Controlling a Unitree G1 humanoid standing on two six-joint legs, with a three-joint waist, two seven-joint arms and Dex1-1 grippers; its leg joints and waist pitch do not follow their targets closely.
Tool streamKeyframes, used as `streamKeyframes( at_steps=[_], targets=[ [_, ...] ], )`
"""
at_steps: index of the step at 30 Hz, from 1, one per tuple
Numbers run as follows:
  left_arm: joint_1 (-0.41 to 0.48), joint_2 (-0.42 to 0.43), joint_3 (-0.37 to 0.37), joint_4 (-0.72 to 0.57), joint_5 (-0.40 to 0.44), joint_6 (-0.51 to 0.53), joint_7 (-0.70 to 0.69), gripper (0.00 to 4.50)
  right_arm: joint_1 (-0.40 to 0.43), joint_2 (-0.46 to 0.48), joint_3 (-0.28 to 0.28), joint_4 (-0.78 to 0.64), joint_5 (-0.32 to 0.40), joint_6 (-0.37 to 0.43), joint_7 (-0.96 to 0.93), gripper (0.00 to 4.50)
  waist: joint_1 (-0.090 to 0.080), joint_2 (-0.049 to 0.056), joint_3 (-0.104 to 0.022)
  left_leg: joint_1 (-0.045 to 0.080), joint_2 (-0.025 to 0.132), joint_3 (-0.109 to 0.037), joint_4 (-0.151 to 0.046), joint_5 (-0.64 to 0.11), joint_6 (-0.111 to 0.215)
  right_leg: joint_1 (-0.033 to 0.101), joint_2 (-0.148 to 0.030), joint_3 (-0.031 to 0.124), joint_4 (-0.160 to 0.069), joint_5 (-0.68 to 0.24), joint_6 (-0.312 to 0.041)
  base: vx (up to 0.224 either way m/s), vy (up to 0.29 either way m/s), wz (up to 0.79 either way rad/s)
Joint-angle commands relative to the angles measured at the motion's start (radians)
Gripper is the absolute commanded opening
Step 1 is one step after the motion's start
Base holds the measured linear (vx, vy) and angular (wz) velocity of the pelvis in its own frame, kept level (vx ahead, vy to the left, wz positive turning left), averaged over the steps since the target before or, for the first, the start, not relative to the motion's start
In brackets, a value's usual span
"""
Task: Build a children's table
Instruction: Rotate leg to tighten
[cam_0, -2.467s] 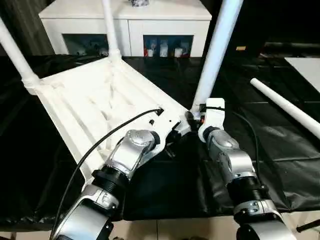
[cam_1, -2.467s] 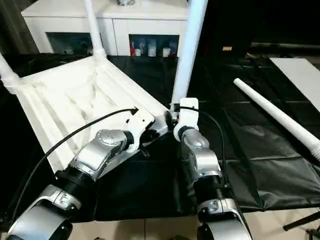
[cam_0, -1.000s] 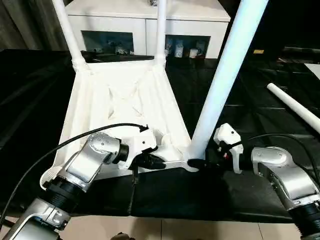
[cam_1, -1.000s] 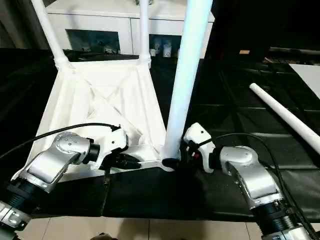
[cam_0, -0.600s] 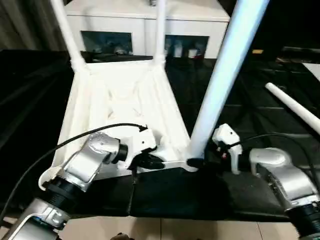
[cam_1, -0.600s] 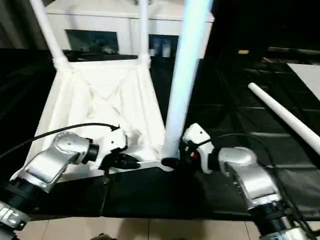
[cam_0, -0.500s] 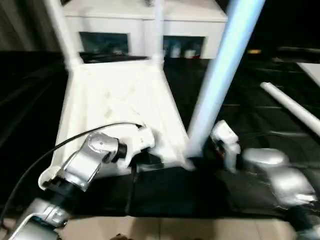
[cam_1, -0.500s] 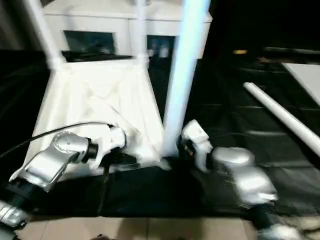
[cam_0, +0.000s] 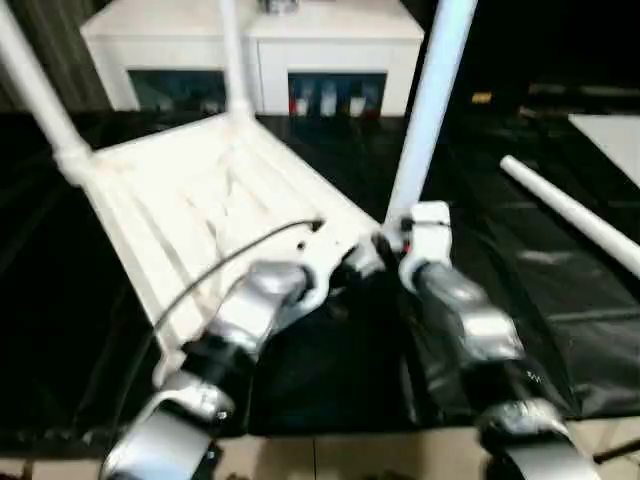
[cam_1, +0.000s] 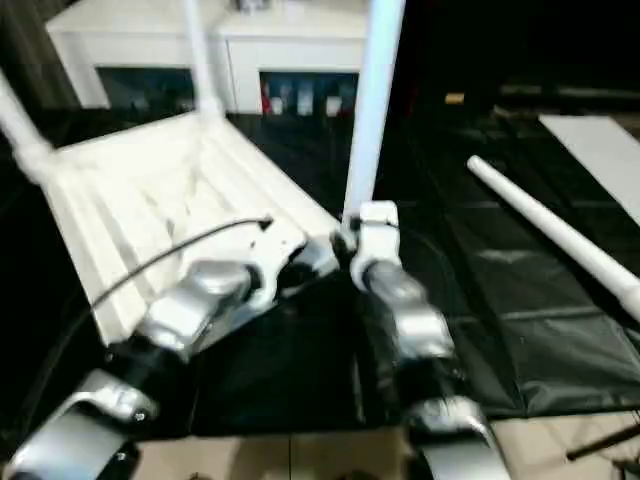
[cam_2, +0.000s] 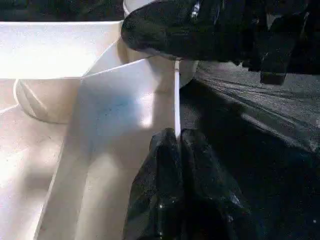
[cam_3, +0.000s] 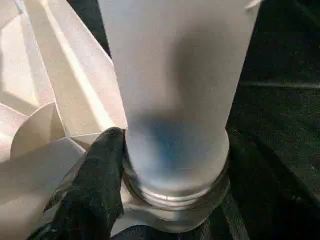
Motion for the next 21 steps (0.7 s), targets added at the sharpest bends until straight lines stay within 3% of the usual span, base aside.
streamKeyframes(
  at_steps=[1,5,9,10,13,14,15,16,21],
  targets=[
    [-0.021,-0.025,-0.017,-0.010,-0.003,-0.047,-0.004,0.00,-0.007,0.058,0.079,-0.005,0.009,-0.015,0.093,3.43,0.007,-0.007,-0.073,0.002,0.025,-0.016,-0.070,-0.156,0.046,0.060,-0.048,0.040,-0.069,-0.147,-0.208,0.000,0.000,0.00],
    [-0.001,0.028,-0.019,-0.044,-0.005,-0.097,-0.051,0.00,0.017,-0.007,0.080,-0.084,0.001,-0.018,0.138,3.71,0.009,-0.005,-0.070,0.002,0.026,-0.016,-0.070,-0.151,0.057,0.059,-0.048,0.040,-0.070,-0.151,-0.210,0.000,0.000,0.00],
    [0.021,0.065,-0.013,-0.078,-0.008,-0.080,-0.073,0.00,0.036,-0.074,0.073,-0.146,0.016,-0.002,0.206,4.16,0.012,-0.005,-0.071,0.001,0.029,-0.016,-0.069,-0.139,0.065,0.061,-0.047,0.041,-0.066,-0.130,-0.218,0.000,0.000,0.00],
    [0.031,0.079,-0.009,-0.091,-0.008,-0.075,-0.085,0.00,0.044,-0.105,0.071,-0.170,0.015,0.007,0.236,4.24,0.011,0.001,-0.071,0.003,0.029,-0.014,-0.069,-0.137,0.068,0.056,-0.046,0.041,-0.065,-0.122,-0.224,0.000,0.000,0.00],
    [0.060,0.143,-0.019,-0.127,-0.009,-0.085,-0.159,0.00,0.091,-0.237,0.075,-0.282,0.059,0.092,0.428,4.48,0.016,-0.001,-0.071,0.005,0.032,-0.015,-0.068,-0.137,0.078,0.061,-0.045,0.042,-0.061,-0.092,-0.232,0.000,0.000,0.00],
    [0.060,0.143,-0.019,-0.127,-0.009,-0.085,-0.159,0.00,0.091,-0.237,0.075,-0.282,0.059,0.092,0.428,4.48,0.021,0.001,-0.069,0.007,0.033,-0.014,-0.068,-0.140,0.085,0.061,-0.044,0.042,-0.063,-0.093,-0.231,0.000,0.000,0.00],
    [0.078,0.184,-0.030,-0.158,-0.032,-0.086,-0.240,0.00,0.136,-0.341,0.105,-0.368,0.089,0.119,0.591,4.48,0.021,0.000,-0.068,0.006,0.033,-0.013,-0.068,-0.145,0.086,0.060,-0.045,0.044,-0.064,-0.096,-0.233,0.000,0.000,0.00],
    [0.086,0.205,-0.043,-0.174,-0.043,-0.105,-0.293,0.00,0.157,-0.386,0.123,-0.401,0.099,0.123,0.660,4.48,0.030,-0.001,-0.070,0.008,0.036,-0.014,-0.066,-0.142,0.092,0.063,-0.047,0.045,-0.060,-0.084,-0.230,0.000,0.000,0.00],
    [0.129,0.297,-0.105,-0.267,-0.096,-0.159,-0.519,0.00,0.211,-0.494,0.161,-0.451,0.115,0.113,0.803,4.48,0.031,-0.002,-0.064,0.006,0.037,-0.017,-0.073,-0.202,0.072,0.056,-0.052,0.044,-0.071,-0.205,-0.224,0.000,0.000,0.00]
  ],
)
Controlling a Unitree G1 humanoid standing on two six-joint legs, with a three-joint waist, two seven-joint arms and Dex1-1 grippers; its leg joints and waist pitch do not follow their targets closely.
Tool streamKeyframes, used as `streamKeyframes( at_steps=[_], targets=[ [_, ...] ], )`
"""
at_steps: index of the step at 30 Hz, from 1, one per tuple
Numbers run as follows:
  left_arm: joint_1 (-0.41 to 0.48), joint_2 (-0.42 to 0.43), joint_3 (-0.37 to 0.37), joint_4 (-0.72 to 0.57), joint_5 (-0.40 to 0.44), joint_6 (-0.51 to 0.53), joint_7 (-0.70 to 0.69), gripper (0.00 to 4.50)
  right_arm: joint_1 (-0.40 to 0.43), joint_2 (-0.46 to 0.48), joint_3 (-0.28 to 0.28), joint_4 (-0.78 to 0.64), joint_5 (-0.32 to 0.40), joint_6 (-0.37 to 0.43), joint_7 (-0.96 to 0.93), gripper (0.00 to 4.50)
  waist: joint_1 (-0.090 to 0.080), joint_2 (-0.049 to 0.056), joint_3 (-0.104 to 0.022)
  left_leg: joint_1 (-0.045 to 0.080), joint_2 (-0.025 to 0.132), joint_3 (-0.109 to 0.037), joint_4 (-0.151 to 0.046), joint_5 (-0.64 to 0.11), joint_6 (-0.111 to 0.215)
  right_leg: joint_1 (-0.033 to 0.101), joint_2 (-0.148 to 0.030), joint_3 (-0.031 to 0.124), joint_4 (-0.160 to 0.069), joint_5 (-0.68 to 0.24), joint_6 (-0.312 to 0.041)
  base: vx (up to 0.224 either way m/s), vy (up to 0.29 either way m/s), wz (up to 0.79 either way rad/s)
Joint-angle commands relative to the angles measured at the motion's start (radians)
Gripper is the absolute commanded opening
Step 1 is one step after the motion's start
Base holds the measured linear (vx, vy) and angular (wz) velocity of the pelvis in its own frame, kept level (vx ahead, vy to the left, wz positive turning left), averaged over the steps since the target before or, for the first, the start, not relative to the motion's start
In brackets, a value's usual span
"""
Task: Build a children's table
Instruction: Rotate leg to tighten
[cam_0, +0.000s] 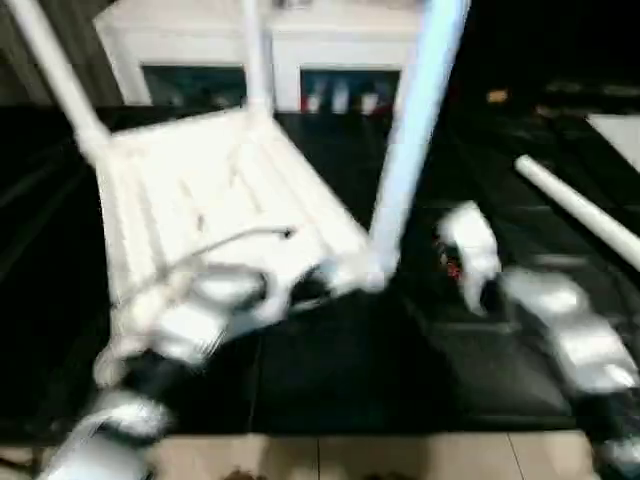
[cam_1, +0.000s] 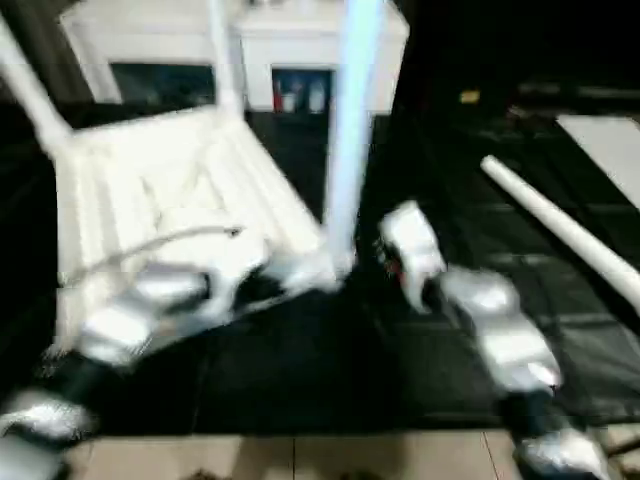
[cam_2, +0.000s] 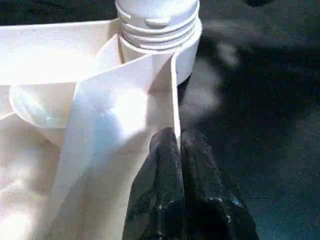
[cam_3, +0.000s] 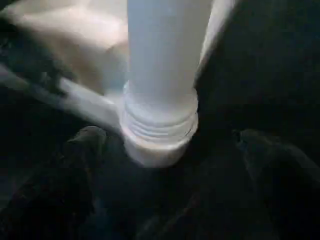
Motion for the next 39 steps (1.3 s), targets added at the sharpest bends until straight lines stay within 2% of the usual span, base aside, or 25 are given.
streamKeyframes(
  at_steps=[1,3,7,11,18,23,24,27,28,33,35,36,37,39],
  targets=[
    [0.003,-0.008,-0.058,-0.080,-0.039,-0.033,-0.110,0.00,-0.007,-0.012,0.017,-0.035,0.017,0.006,0.047,4.48,0.002,-0.003,-0.063,0.013,0.037,-0.015,-0.072,-0.214,0.058,0.053,-0.050,0.044,-0.076,-0.224,-0.224,0.000,0.000,0.00],
    [0.010,0.010,-0.069,-0.103,-0.040,-0.024,-0.136,0.00,0.004,-0.026,0.026,-0.049,0.026,0.017,0.075,4.48,0.010,-0.003,-0.062,0.019,0.041,-0.014,-0.074,-0.227,0.047,0.048,-0.048,0.046,-0.075,-0.231,-0.225,0.000,0.000,0.00],
    [0.015,0.020,-0.072,-0.119,-0.053,-0.016,-0.159,0.00,0.005,-0.012,0.031,-0.044,0.028,0.013,0.081,4.48,0.025,-0.003,-0.062,0.021,0.041,-0.013,-0.076,-0.234,0.032,0.047,-0.050,0.046,-0.076,-0.242,-0.215,0.000,0.000,0.00],
    [0.022,0.022,-0.076,-0.130,-0.053,-0.018,-0.172,0.00,0.008,-0.011,0.050,-0.049,0.025,0.015,0.110,4.48,0.024,-0.007,-0.064,0.014,0.038,-0.016,-0.076,-0.220,0.026,0.053,-0.052,0.046,-0.074,-0.239,-0.199,0.000,0.000,0.00],
    [0.021,0.026,-0.076,-0.129,-0.052,-0.021,-0.173,0.00,0.029,-0.050,0.079,-0.060,0.007,0.017,0.155,3.81,0.026,-0.007,-0.067,0.010,0.037,-0.015,-0.072,-0.177,0.044,0.057,-0.050,0.045,-0.067,-0.178,-0.216,0.000,0.000,0.00],
    [0.022,0.027,-0.074,-0.129,-0.049,-0.020,-0.176,0.00,0.034,-0.052,0.076,-0.061,0.007,0.016,0.156,3.42,0.026,-0.007,-0.065,0.012,0.038,-0.016,-0.073,-0.194,0.040,0.055,-0.051,0.045,-0.071,-0.217,-0.208,0.000,0.000,0.00],
    [0.023,0.028,-0.074,-0.130,-0.048,-0.019,-0.175,0.00,0.033,-0.047,0.072,-0.058,0.007,0.017,0.149,3.20,0.026,-0.006,-0.066,0.013,0.038,-0.016,-0.073,-0.193,0.040,0.055,-0.051,0.045,-0.071,-0.215,-0.208,0.000,0.000,0.00],
    [0.023,0.028,-0.073,-0.131,-0.050,-0.016,-0.174,0.00,0.029,-0.034,0.063,-0.051,0.012,0.013,0.139,3.17,0.026,-0.007,-0.067,0.012,0.037,-0.015,-0.072,-0.185,0.043,0.055,-0.050,0.045,-0.069,-0.200,-0.212,0.000,0.000,0.00],
    [0.023,0.029,-0.073,-0.129,-0.049,-0.017,-0.175,0.00,0.027,-0.024,0.056,-0.048,0.022,0.014,0.131,2.88,0.026,-0.008,-0.067,0.012,0.037,-0.015,-0.072,-0.184,0.043,0.056,-0.051,0.045,-0.069,-0.200,-0.212,0.000,0.000,0.00],
    [0.025,0.024,-0.068,-0.122,-0.049,-0.003,-0.161,0.00,0.022,0.007,0.042,-0.027,0.033,0.025,0.099,2.72,0.023,-0.008,-0.064,0.011,0.036,-0.016,-0.073,-0.202,0.036,0.055,-0.051,0.045,-0.074,-0.243,-0.201,0.000,0.000,0.00],
    [0.022,0.011,-0.060,-0.110,-0.045,0.011,-0.132,0.00,0.010,0.039,0.026,0.006,0.024,0.031,0.038,2.71,0.021,-0.007,-0.064,0.012,0.035,-0.016,-0.074,-0.212,0.028,0.052,-0.051,0.044,-0.076,-0.265,-0.197,0.000,0.000,0.00],
    [0.011,-0.023,-0.046,-0.084,-0.037,0.043,-0.072,0.00,-0.015,0.100,-0.006,0.070,0.005,0.047,-0.084,2.70,0.016,-0.009,-0.063,0.009,0.034,-0.017,-0.075,-0.214,0.020,0.054,-0.051,0.043,-0.076,-0.280,-0.192,0.000,0.000,0.00],
    [0.011,-0.023,-0.046,-0.084,-0.037,0.043,-0.072,0.00,-0.015,0.100,-0.006,0.070,0.005,0.047,-0.084,2.70,0.016,-0.009,-0.063,0.009,0.034,-0.017,-0.075,-0.214,0.020,0.054,-0.051,0.043,-0.076,-0.280,-0.192,0.000,0.000,0.00],
    [-0.023,-0.108,-0.008,-0.008,-0.011,0.095,0.088,0.00,-0.061,0.209,-0.067,0.172,-0.028,0.056,-0.317,2.70,-0.006,-0.007,-0.061,0.010,0.029,-0.020,-0.077,-0.244,-0.010,0.050,-0.050,0.040,-0.083,-0.341,-0.180,0.000,0.000,0.00]
  ],
)
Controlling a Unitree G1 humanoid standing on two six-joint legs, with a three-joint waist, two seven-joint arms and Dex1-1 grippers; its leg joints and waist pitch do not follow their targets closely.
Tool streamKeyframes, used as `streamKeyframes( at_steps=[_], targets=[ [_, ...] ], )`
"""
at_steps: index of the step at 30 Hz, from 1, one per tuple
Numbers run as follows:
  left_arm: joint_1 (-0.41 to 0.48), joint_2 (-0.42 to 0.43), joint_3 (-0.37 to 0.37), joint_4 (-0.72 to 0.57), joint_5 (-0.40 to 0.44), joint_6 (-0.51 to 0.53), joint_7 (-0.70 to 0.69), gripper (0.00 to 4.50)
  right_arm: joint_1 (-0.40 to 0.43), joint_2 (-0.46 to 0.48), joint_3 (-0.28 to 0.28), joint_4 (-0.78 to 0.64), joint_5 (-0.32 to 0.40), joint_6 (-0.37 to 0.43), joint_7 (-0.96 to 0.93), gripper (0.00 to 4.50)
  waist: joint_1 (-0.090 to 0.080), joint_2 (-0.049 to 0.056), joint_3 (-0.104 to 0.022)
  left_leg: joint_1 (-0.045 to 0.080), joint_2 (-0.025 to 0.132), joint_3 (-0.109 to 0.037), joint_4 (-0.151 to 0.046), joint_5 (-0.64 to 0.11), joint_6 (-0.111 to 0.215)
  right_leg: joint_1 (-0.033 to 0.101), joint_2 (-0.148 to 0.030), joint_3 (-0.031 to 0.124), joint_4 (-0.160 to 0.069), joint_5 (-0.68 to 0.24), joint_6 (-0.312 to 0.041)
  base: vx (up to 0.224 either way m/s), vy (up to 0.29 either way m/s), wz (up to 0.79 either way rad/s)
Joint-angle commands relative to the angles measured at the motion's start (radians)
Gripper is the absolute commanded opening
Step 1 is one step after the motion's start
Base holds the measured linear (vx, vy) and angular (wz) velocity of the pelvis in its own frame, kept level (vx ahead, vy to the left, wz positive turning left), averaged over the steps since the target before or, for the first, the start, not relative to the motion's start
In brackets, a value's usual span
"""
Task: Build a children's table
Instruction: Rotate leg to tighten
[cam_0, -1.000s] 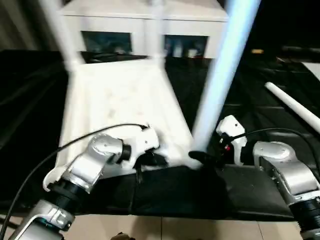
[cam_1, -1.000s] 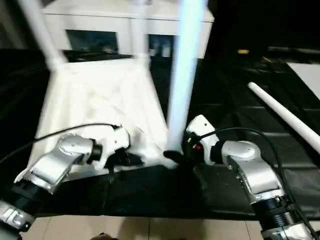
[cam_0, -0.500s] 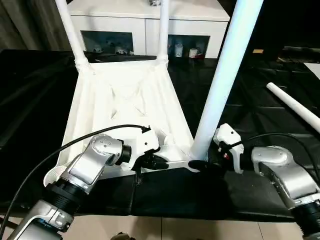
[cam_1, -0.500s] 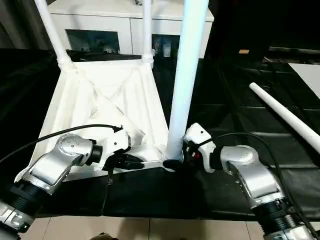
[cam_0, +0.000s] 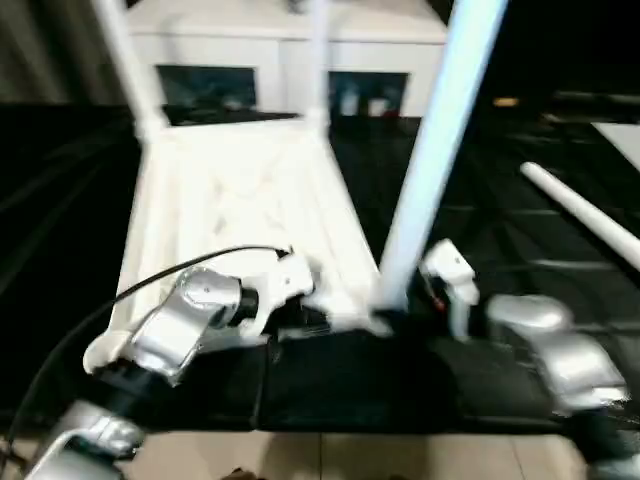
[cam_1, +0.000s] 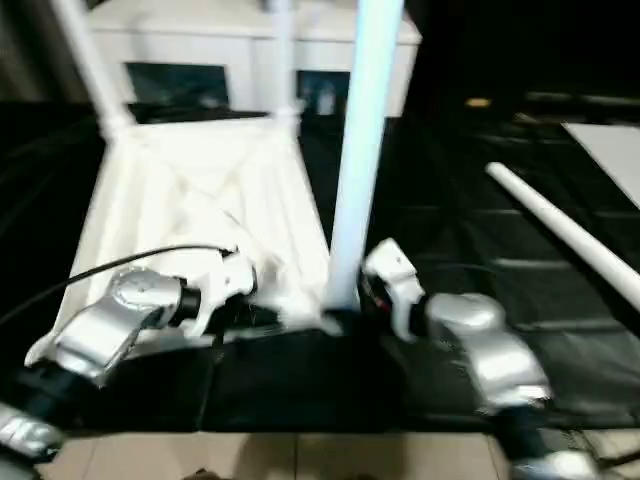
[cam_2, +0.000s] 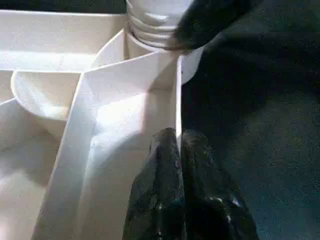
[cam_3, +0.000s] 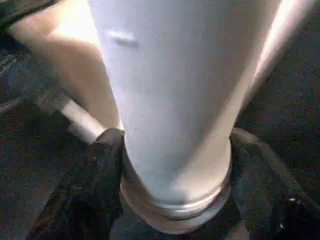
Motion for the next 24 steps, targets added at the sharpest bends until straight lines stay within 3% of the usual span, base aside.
streamKeyframes(
  at_steps=[1,3,4,6,8,10,11,13,15,18,24],
  targets=[
    [-0.025,-0.048,-0.013,0.000,-0.013,0.024,0.047,0.00,-0.035,0.028,-0.047,0.064,-0.027,0.027,-0.159,2.70,-0.003,-0.006,-0.062,0.007,0.029,-0.022,-0.081,-0.246,-0.015,0.046,-0.048,0.039,-0.086,-0.349,-0.175,0.000,0.000,0.00],
    [-0.067,-0.135,0.041,0.079,-0.013,0.076,0.196,0.00,-0.079,0.120,-0.099,0.135,-0.038,0.027,-0.346,2.70,-0.013,-0.004,-0.063,0.005,0.027,-0.023,-0.080,-0.248,-0.016,0.047,-0.048,0.038,-0.087,-0.341,-0.173,0.000,0.000,0.00],
    [-0.067,-0.135,0.041,0.079,-0.013,0.076,0.196,0.00,-0.079,0.120,-0.099,0.135,-0.038,0.027,-0.346,2.70,-0.018,-0.006,-0.063,0.005,0.026,-0.021,-0.079,-0.245,-0.017,0.045,-0.047,0.040,-0.089,-0.336,-0.173,0.000,0.000,0.00],
    [-0.120,-0.245,0.093,0.165,-0.005,0.101,0.377,0.00,-0.137,0.248,-0.142,0.227,-0.058,-0.005,-0.574,2.70,-0.023,-0.002,-0.068,0.005,0.024,-0.021,-0.076,-0.221,-0.011,0.044,-0.048,0.040,-0.086,-0.298,-0.181,0.000,0.000,0.00],
    [-0.134,-0.285,0.102,0.185,0.002,0.084,0.421,0.00,-0.160,0.296,-0.139,0.266,-0.077,-0.045,-0.643,2.70,-0.021,-0.006,-0.072,0.004,0.021,-0.019,-0.074,-0.194,-0.007,0.047,-0.045,0.040,-0.085,-0.264,-0.183,0.000,0.000,0.00],
    [-0.134,-0.319,0.095,0.182,0.013,0.055,0.443,0.00,-0.183,0.358,-0.117,0.304,-0.072,-0.096,-0.634,2.70,-0.017,-0.005,-0.075,0.000,0.024,-0.017,-0.072,-0.146,0.024,0.051,-0.045,0.040,-0.074,-0.166,-0.195,0.000,0.000,0.00],
    [-0.128,-0.324,0.084,0.166,0.019,0.048,0.438,0.00,-0.186,0.385,-0.093,0.299,-0.067,-0.132,-0.583,3.04,-0.015,-0.004,-0.077,0.000,0.023,-0.017,-0.070,-0.133,0.037,0.054,-0.044,0.038,-0.071,-0.134,-0.203,0.000,0.000,0.00],
    [-0.127,-0.315,0.085,0.161,0.020,0.026,0.435,0.00,-0.183,0.387,-0.089,0.281,-0.067,-0.158,-0.566,3.39,-0.014,-0.009,-0.078,-0.002,0.023,-0.015,-0.069,-0.107,0.062,0.057,-0.043,0.039,-0.066,-0.079,-0.216,0.000,0.000,0.00],
    [-0.124,-0.302,0.086,0.153,0.020,0.016,0.424,0.00,-0.180,0.382,-0.095,0.260,-0.062,-0.161,-0.557,3.41,-0.013,-0.008,-0.077,-0.004,0.023,-0.014,-0.068,-0.104,0.080,0.058,-0.044,0.039,-0.064,-0.071,-0.225,0.000,0.000,0.00],
    [-0.120,-0.263,0.081,0.133,0.018,-0.012,0.391,0.00,-0.177,0.339,-0.097,0.205,-0.064,-0.157,-0.514,3.74,-0.013,-0.008,-0.071,0.001,0.024,-0.014,-0.072,-0.160,0.071,0.056,-0.045,0.039,-0.076,-0.180,-0.207,0.000,0.000,0.00],
    [-0.095,-0.202,0.088,0.095,0.015,0.003,0.336,0.00,-0.155,0.228,-0.083,0.116,-0.064,-0.119,-0.395,4.27,-0.012,-0.001,-0.072,0.001,0.029,-0.016,-0.072,-0.139,0.066,0.056,-0.042,0.039,-0.069,-0.143,-0.211,0.000,0.000,0.00]
  ],
)
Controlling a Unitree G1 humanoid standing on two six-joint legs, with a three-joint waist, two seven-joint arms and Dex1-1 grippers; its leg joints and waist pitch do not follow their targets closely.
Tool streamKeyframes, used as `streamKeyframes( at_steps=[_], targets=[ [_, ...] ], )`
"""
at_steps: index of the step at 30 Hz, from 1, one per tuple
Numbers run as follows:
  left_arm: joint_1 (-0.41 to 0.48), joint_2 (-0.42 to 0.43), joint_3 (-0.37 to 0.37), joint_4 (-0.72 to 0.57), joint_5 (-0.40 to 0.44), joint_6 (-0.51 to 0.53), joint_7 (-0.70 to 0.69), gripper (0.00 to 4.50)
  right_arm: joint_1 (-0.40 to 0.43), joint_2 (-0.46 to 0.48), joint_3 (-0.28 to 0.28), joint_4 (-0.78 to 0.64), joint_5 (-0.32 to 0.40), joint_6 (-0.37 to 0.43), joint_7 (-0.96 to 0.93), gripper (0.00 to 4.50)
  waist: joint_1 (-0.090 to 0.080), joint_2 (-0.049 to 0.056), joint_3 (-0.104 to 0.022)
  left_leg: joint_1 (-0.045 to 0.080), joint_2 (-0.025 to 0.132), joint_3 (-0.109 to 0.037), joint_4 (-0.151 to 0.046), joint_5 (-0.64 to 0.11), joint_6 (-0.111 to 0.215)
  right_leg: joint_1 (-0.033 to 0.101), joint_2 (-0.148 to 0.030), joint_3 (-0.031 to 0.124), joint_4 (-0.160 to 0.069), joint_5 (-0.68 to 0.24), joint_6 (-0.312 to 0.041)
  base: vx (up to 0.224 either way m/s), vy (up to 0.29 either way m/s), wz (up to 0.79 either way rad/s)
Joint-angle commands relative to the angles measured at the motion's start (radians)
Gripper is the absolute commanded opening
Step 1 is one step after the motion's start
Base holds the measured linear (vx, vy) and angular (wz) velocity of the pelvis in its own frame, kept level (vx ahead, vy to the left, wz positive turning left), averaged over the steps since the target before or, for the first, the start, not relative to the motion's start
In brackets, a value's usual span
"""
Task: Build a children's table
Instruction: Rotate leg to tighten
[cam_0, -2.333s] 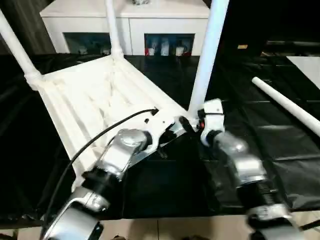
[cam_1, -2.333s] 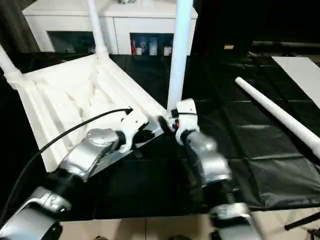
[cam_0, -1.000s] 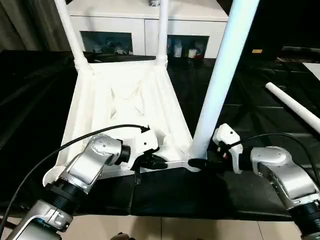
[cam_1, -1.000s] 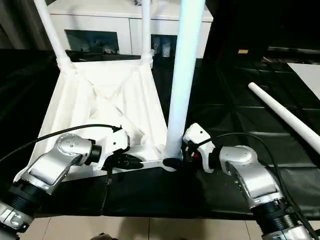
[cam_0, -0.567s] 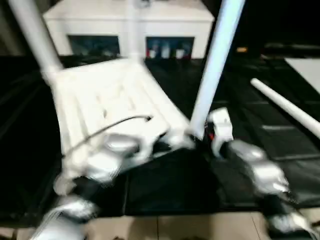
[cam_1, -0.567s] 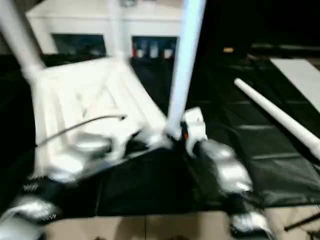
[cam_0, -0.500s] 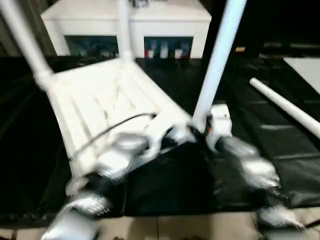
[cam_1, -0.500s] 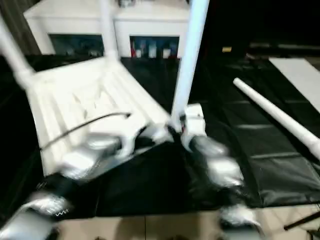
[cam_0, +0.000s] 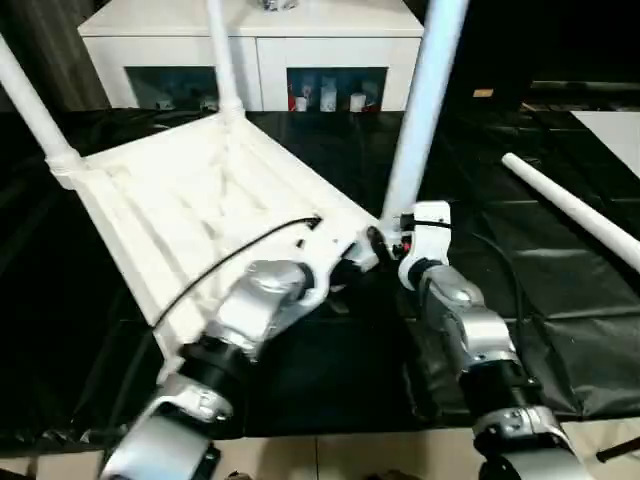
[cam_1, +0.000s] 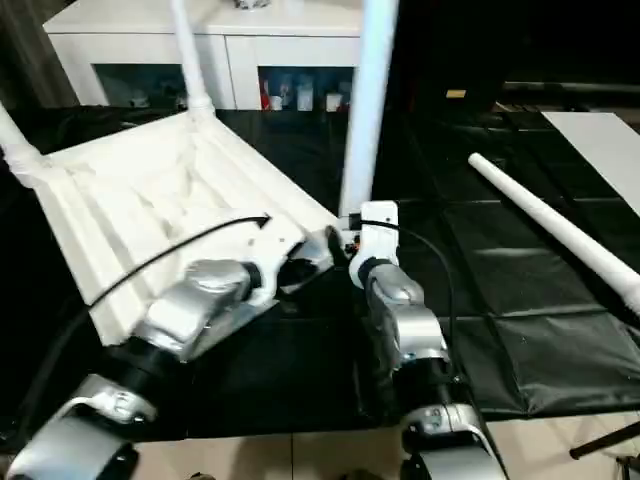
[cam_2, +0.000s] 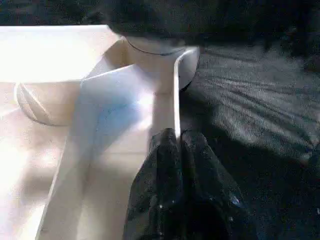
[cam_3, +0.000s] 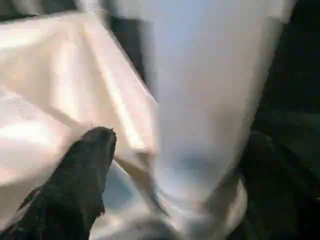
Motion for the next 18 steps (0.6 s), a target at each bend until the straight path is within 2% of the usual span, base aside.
streamKeyframes(
  at_steps=[1,4,5,6,7,8,9,10,12,13,16,18],
  targets=[
    [0.006,0.019,0.018,-0.060,-0.023,-0.039,-0.034,0.00,0.012,-0.044,0.020,-0.067,0.020,0.035,0.087,4.34,0.006,-0.007,-0.072,0.006,0.029,-0.015,-0.066,-0.137,0.068,0.063,-0.044,0.041,-0.068,-0.133,-0.216,0.000,0.000,0.00],
    [0.035,0.077,0.000,-0.093,-0.037,-0.040,-0.122,0.00,0.075,-0.183,0.086,-0.184,0.046,0.114,0.310,4.44,0.013,-0.007,-0.073,0.006,0.030,-0.014,-0.064,-0.117,0.092,0.066,-0.043,0.041,-0.062,-0.077,-0.232,0.000,0.000,0.00],
    [0.042,0.093,-0.008,-0.102,-0.043,-0.042,-0.155,0.00,0.095,-0.223,0.105,-0.217,0.053,0.131,0.374,4.44,0.020,-0.002,-0.072,0.007,0.031,-0.016,-0.063,-0.121,0.097,0.069,-0.043,0.042,-0.061,-0.074,-0.234,0.000,0.000,0.00],
    [0.045,0.100,-0.011,-0.106,-0.046,-0.040,-0.167,0.00,0.104,-0.243,0.113,-0.230,0.053,0.133,0.400,4.44,0.019,-0.004,-0.071,0.006,0.033,-0.015,-0.063,-0.122,0.100,0.067,-0.043,0.043,-0.062,-0.070,-0.235,0.000,0.000,0.00],
    [0.056,0.131,-0.030,-0.120,-0.056,-0.058,-0.232,0.00,0.135,-0.302,0.132,-0.263,0.064,0.138,0.481,4.44,0.020,-0.006,-0.069,0.006,0.030,-0.013,-0.064,-0.146,0.094,0.065,-0.045,0.041,-0.066,-0.104,-0.241,0.000,0.000,0.00],
    [0.058,0.135,-0.033,-0.122,-0.058,-0.062,-0.242,0.00,0.139,-0.309,0.133,-0.267,0.066,0.139,0.491,4.44,0.023,-0.008,-0.069,0.006,0.031,-0.014,-0.064,-0.158,0.092,0.067,-0.044,0.041,-0.069,-0.124,-0.234,0.000,0.000,0.00],
    [0.072,0.171,-0.057,-0.145,-0.068,-0.087,-0.321,0.00,0.165,-0.359,0.145,-0.285,0.075,0.140,0.553,4.44,0.026,-0.007,-0.067,0.007,0.034,-0.015,-0.068,-0.183,0.082,0.065,-0.048,0.042,-0.074,-0.179,-0.223,0.000,0.000,0.00],
    [0.080,0.187,-0.068,-0.159,-0.072,-0.095,-0.358,0.00,0.175,-0.379,0.149,-0.294,0.079,0.143,0.579,4.44,0.028,-0.006,-0.065,0.008,0.035,-0.015,-0.068,-0.193,0.071,0.060,-0.049,0.043,-0.075,-0.203,-0.220,0.000,0.000,0.00],
    [0.094,0.212,-0.086,-0.190,-0.087,-0.102,-0.420,0.00,0.184,-0.396,0.154,-0.297,0.080,0.136,0.603,4.44,0.028,-0.008,-0.065,0.010,0.037,-0.017,-0.071,-0.206,0.062,0.060,-0.050,0.043,-0.076,-0.227,-0.215,0.000,0.000,0.00],
    [0.112,0.244,-0.108,-0.234,-0.105,-0.089,-0.493,0.00,0.193,-0.418,0.160,-0.302,0.080,0.136,0.627,4.44,0.026,-0.007,-0.062,0.011,0.036,-0.016,-0.072,-0.213,0.056,0.055,-0.048,0.043,-0.078,-0.241,-0.213,0.000,0.000,0.00],
    [0.117,0.262,-0.125,-0.249,-0.100,-0.093,-0.515,0.00,0.196,-0.427,0.161,-0.302,0.078,0.134,0.635,4.44,0.035,-0.003,-0.063,0.020,0.040,-0.014,-0.073,-0.219,0.044,0.049,-0.047,0.045,-0.076,-0.235,-0.217,0.000,0.000,0.00],
    [0.114,0.257,-0.123,-0.232,-0.085,-0.100,-0.490,0.00,0.199,-0.433,0.164,-0.308,0.076,0.135,0.649,4.44,0.044,-0.003,-0.062,0.021,0.040,-0.014,-0.074,-0.225,0.036,0.049,-0.048,0.046,-0.076,-0.237,-0.216,0.000,0.000,0.00]
  ],
)
